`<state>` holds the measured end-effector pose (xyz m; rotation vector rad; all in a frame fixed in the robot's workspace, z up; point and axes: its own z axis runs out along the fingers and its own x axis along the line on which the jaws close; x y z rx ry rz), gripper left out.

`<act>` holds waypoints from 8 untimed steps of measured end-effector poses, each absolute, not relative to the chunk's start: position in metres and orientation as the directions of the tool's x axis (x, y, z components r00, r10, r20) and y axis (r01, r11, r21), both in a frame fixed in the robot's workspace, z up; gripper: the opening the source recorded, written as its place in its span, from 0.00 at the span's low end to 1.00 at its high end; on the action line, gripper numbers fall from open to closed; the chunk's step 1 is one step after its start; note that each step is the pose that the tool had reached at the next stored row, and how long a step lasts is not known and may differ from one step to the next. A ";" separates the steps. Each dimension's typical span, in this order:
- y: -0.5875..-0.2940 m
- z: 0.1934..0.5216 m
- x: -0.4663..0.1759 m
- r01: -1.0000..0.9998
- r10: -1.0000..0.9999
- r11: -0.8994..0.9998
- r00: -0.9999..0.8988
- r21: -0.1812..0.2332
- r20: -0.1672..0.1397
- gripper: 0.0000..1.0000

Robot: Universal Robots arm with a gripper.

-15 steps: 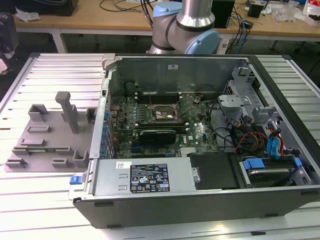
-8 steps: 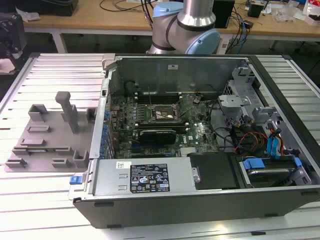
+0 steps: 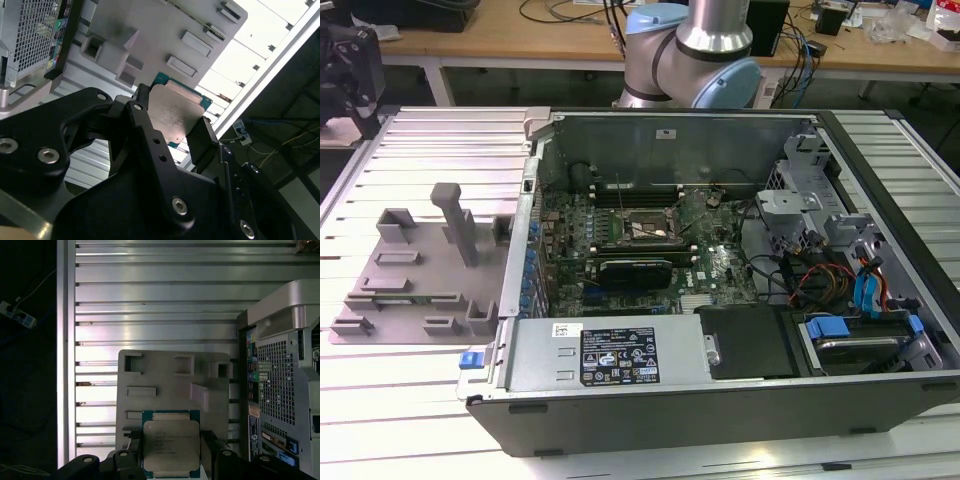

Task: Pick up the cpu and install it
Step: 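Pick up the cpu and move it towards the insertion slot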

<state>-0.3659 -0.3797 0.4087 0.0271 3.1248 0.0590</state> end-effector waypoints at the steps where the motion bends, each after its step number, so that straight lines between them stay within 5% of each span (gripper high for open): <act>1: -0.380 0.409 -0.364 0.017 0.018 0.999 -1.000 0.038 -0.016 0.55; 8: -0.380 0.409 -0.352 0.017 0.018 0.999 -1.000 0.038 -0.016 0.55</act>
